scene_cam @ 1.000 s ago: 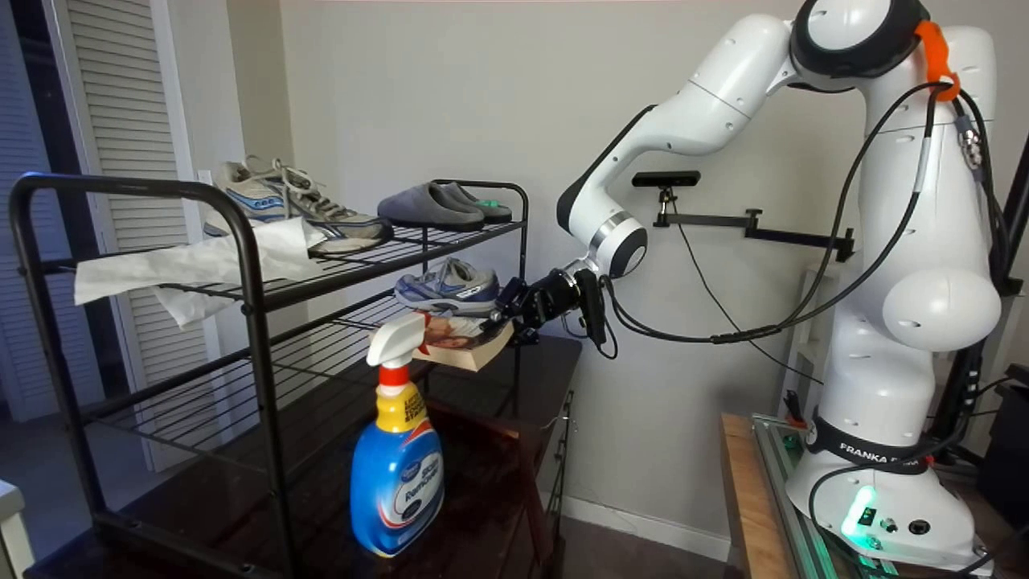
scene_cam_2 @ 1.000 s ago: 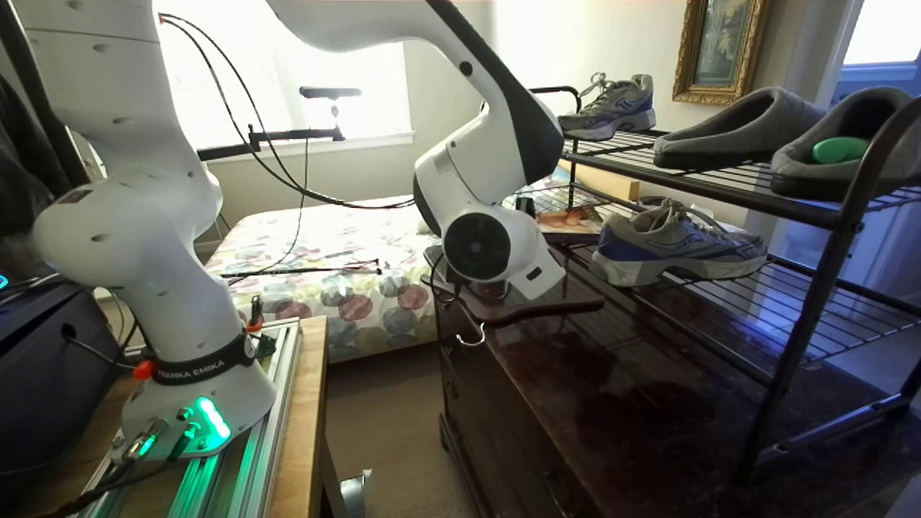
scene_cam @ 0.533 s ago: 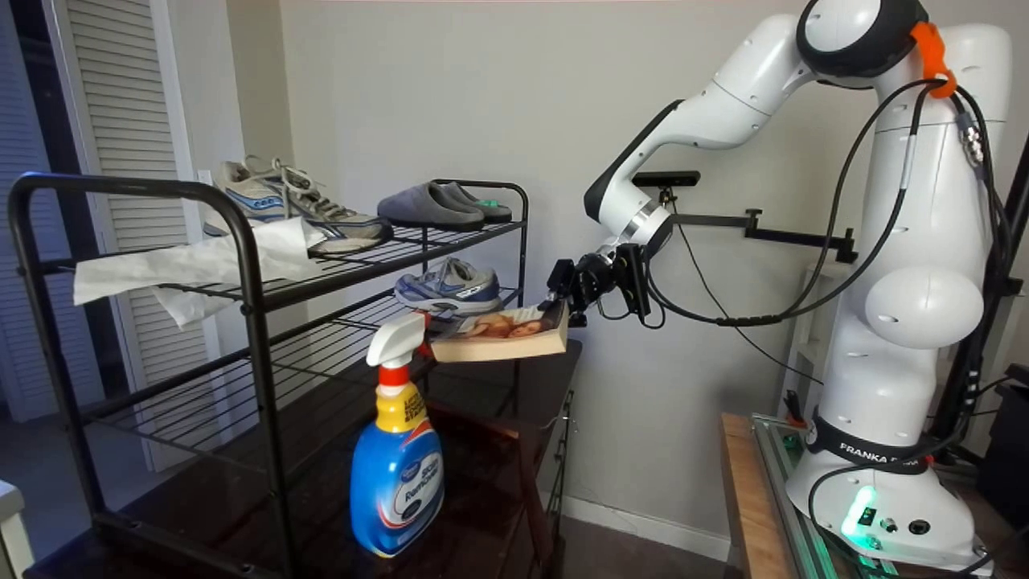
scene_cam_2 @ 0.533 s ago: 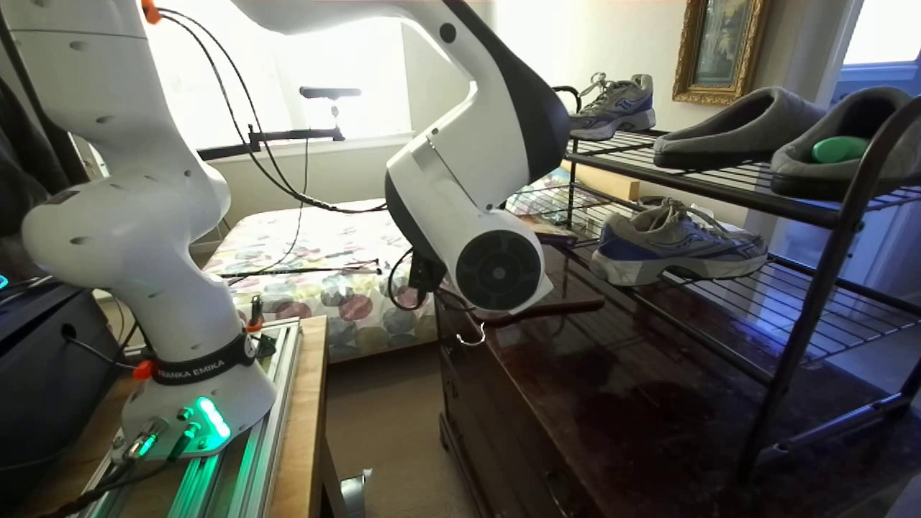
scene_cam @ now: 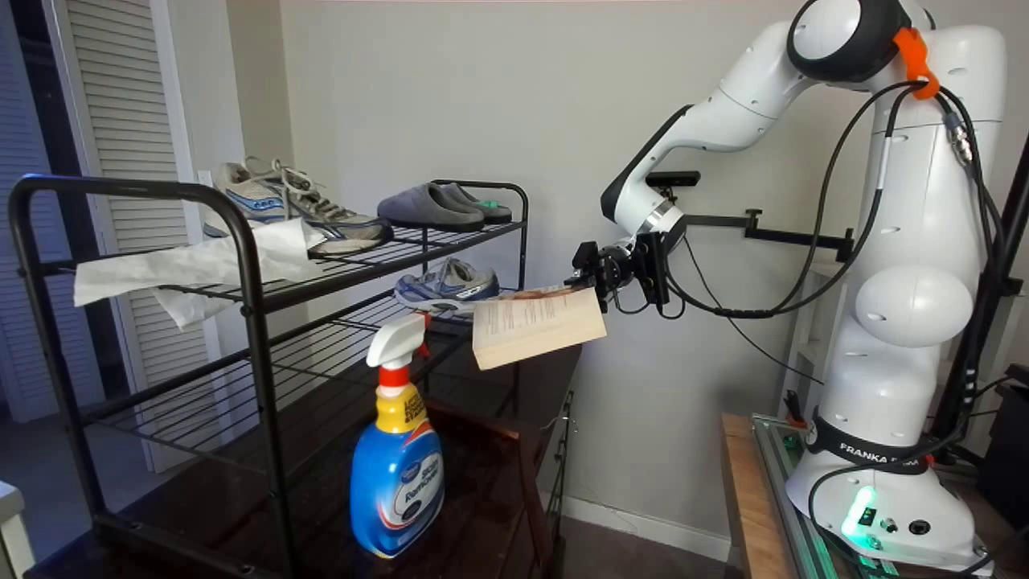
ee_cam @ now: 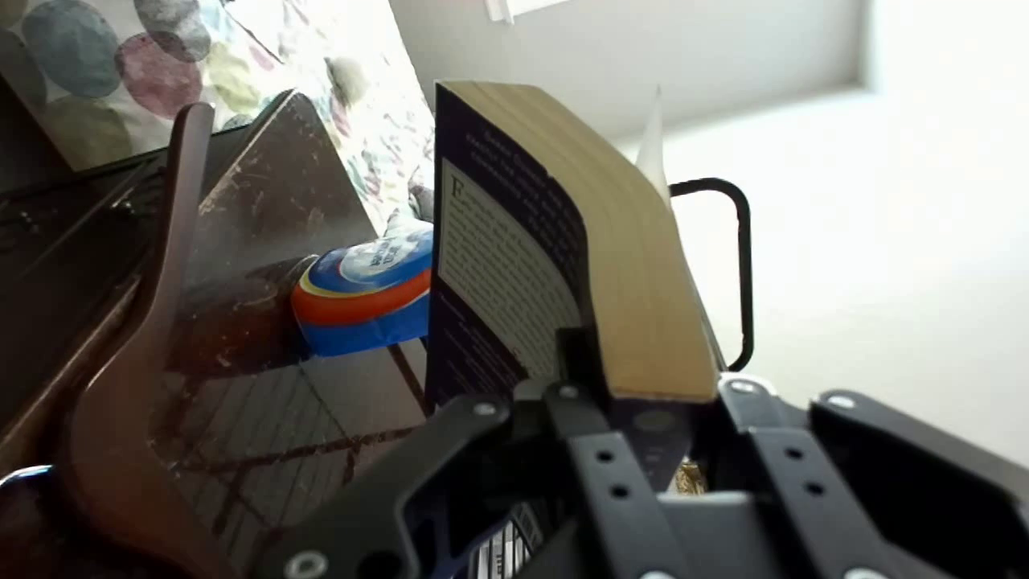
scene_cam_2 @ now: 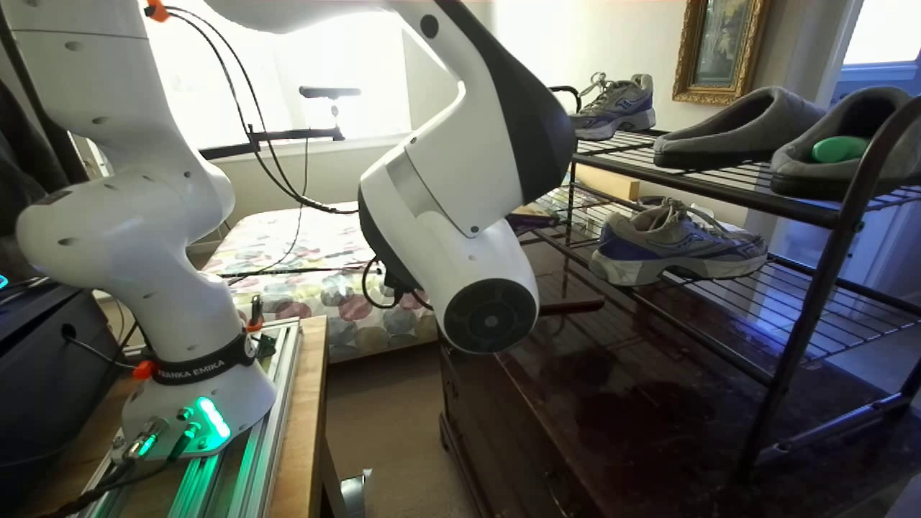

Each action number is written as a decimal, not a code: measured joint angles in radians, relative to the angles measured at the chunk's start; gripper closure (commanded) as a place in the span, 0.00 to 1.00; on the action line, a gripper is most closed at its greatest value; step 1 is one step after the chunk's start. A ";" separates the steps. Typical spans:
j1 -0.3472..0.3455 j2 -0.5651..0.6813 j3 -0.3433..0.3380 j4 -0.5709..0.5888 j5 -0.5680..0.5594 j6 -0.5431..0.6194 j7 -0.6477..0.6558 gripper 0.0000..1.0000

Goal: Put the book on the metal rack

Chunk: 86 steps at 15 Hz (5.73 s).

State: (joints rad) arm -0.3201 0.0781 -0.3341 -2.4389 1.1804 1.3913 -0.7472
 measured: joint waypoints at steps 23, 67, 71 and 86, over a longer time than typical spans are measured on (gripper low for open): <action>-0.011 -0.211 0.013 0.067 0.074 -0.191 0.147 0.93; 0.227 -0.127 0.258 0.247 0.449 0.839 -0.052 0.38; 0.236 -0.151 0.269 0.249 0.440 0.947 -0.052 0.09; 0.243 -0.468 0.342 -0.024 0.345 1.331 -0.358 0.00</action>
State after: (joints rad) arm -0.0772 -0.3897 0.0078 -2.4628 1.5251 2.7228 -1.1057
